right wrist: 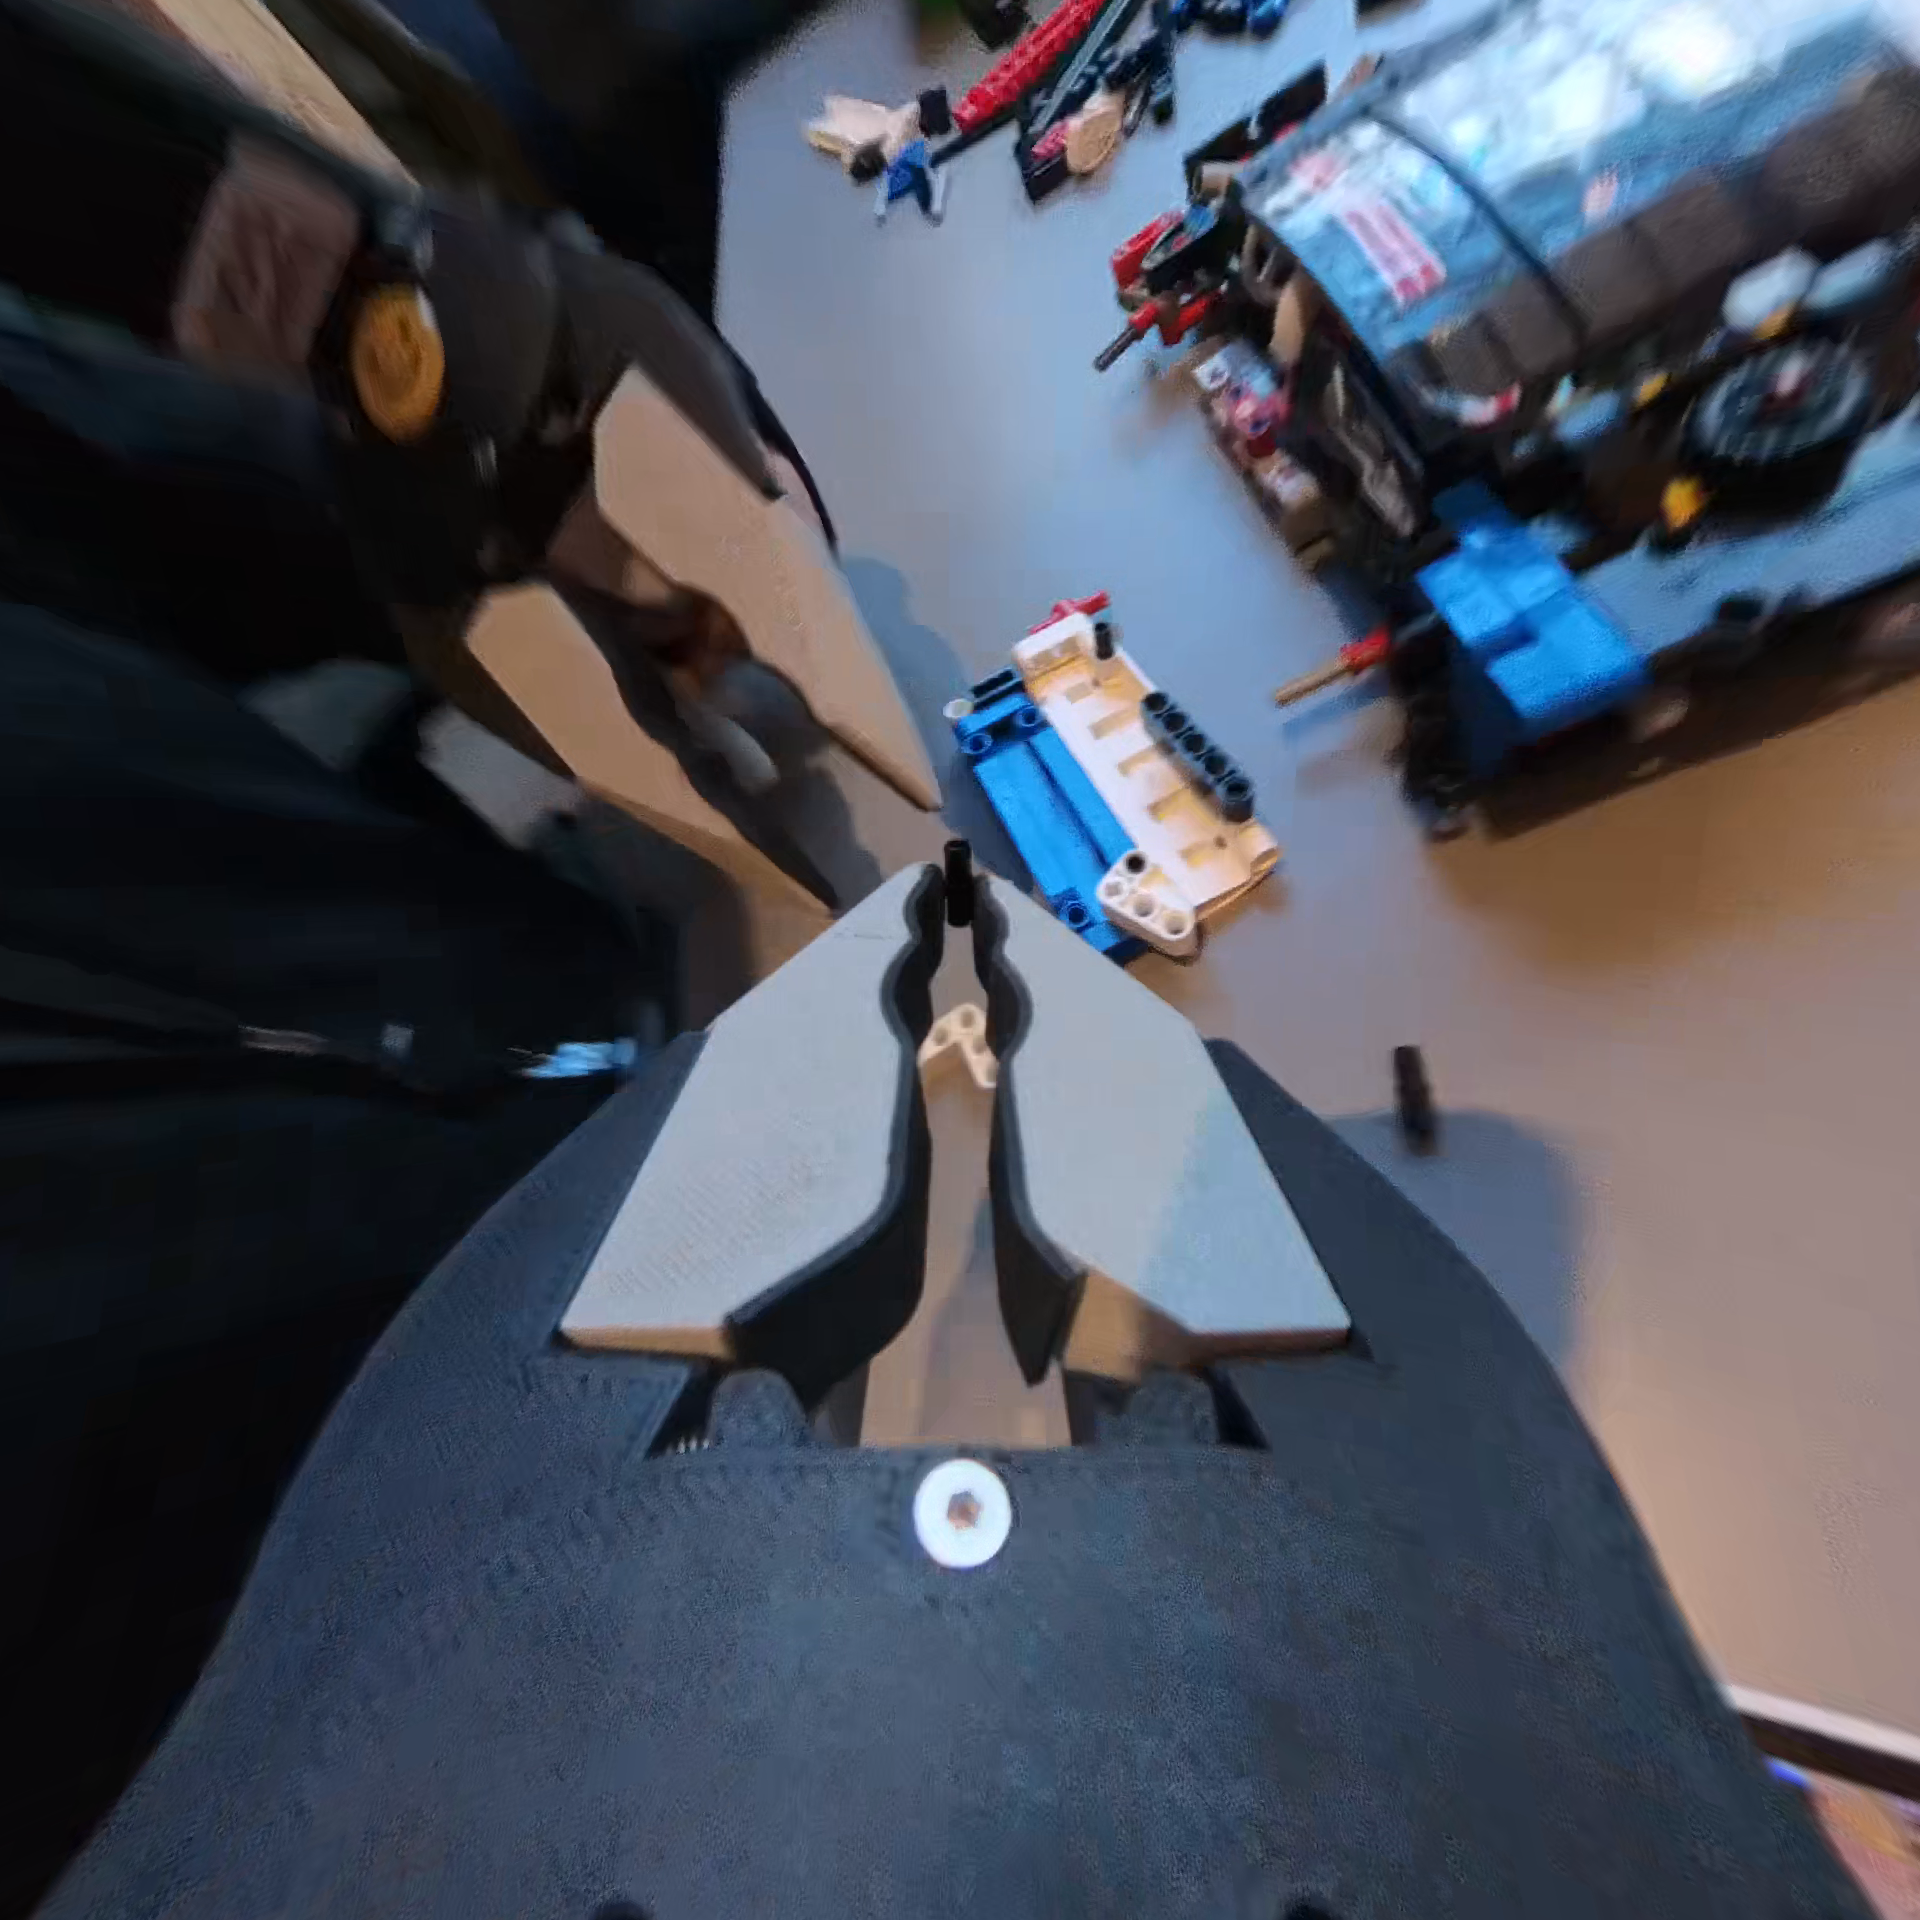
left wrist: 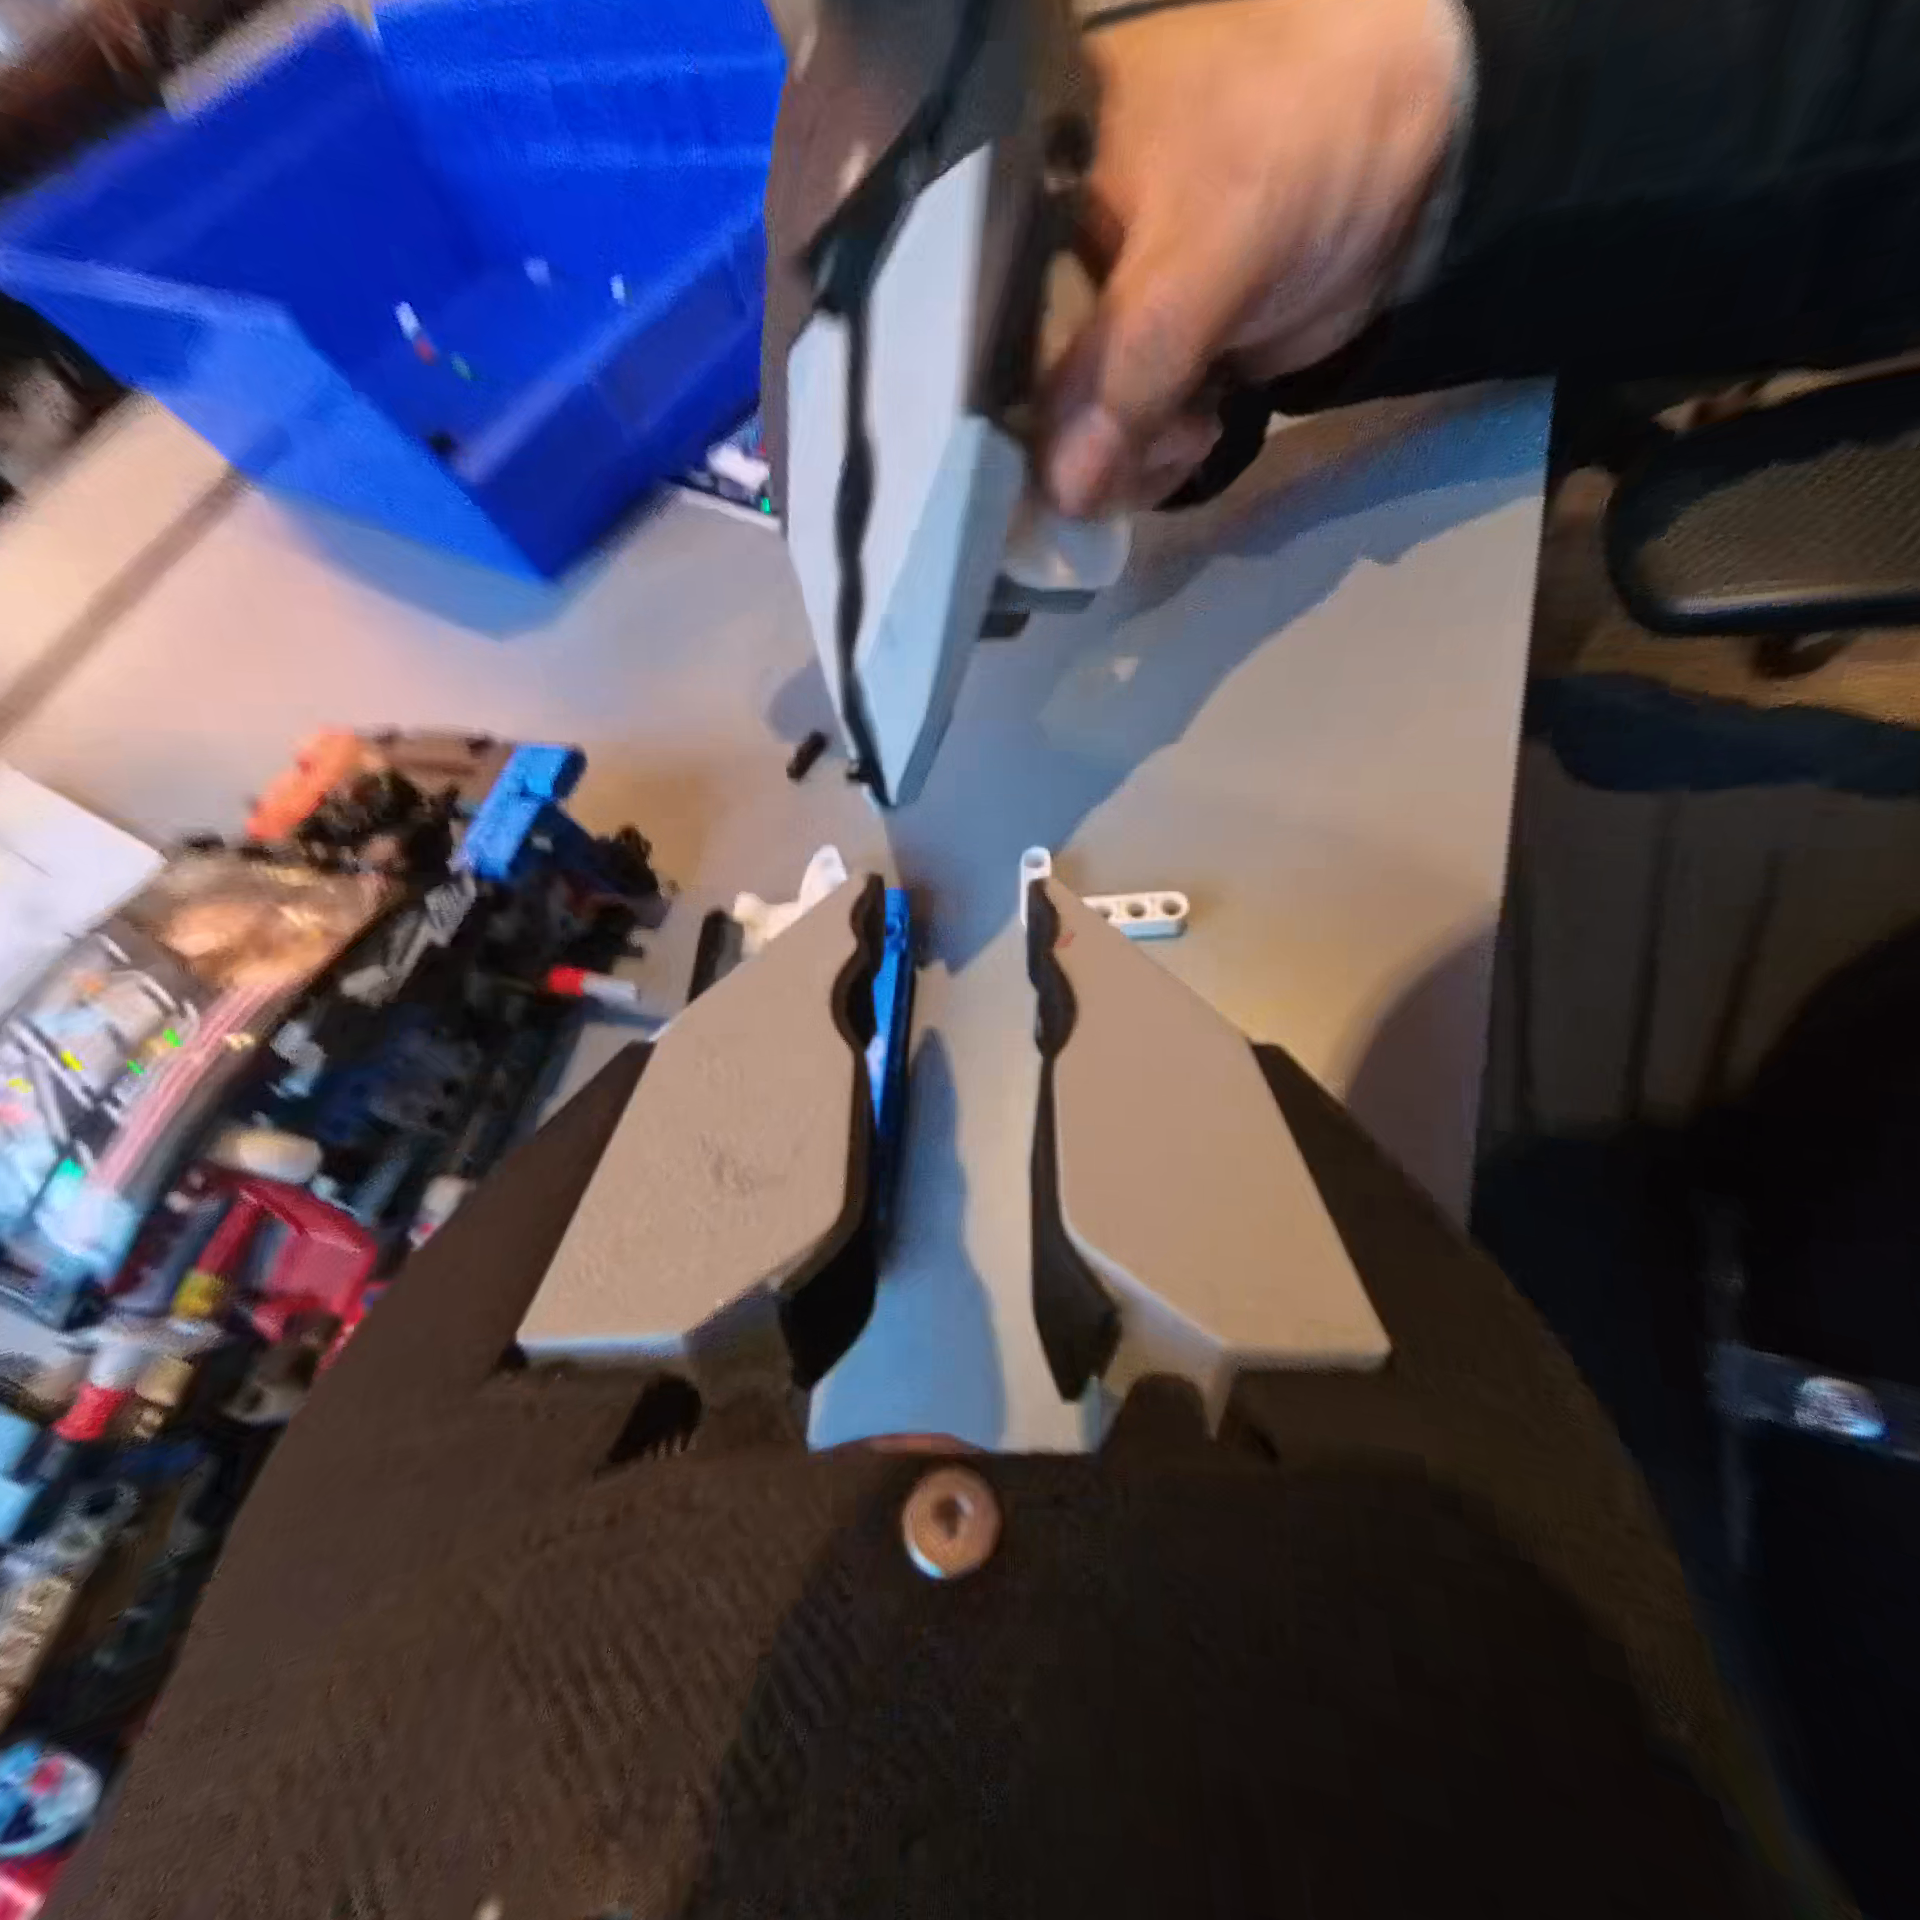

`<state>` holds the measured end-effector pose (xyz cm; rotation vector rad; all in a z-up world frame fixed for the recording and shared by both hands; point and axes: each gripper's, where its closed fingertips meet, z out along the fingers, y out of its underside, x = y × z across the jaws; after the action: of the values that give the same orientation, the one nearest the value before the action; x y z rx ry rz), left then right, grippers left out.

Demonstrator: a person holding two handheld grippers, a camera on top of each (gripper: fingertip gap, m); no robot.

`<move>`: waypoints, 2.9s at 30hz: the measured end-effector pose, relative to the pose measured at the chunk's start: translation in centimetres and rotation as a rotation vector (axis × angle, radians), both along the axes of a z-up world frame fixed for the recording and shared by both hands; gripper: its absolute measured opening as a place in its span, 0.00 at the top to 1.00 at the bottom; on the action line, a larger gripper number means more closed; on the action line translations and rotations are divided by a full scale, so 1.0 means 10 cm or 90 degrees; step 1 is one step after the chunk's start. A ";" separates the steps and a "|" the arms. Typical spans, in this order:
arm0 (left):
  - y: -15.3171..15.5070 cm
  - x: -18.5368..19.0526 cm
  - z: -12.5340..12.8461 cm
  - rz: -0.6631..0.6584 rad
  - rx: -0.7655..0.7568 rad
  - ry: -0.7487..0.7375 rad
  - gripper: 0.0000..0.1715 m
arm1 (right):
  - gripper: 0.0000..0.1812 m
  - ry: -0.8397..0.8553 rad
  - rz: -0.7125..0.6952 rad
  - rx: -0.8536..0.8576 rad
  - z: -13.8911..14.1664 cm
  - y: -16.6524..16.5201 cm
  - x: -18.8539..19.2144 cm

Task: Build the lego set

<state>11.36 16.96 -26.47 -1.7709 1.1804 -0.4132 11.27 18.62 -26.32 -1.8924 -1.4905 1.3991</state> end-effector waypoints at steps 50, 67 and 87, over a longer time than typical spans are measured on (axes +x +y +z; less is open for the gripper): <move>0.21 0.09 0.08 0.036 -0.353 -0.246 0.96 | 0.99 -0.150 -0.007 0.976 0.03 0.09 -0.02; 0.14 0.09 0.29 -0.053 -0.184 -0.234 0.99 | 0.97 0.056 -0.063 0.706 0.23 0.01 -0.02; -0.01 0.15 0.60 -0.095 0.156 -0.160 0.99 | 0.95 0.281 -0.008 -0.174 0.54 -0.18 0.07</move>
<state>12.90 16.85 -20.45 -1.3819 1.1336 -0.5386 11.98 16.86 -20.92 -1.5818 -1.1162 1.9414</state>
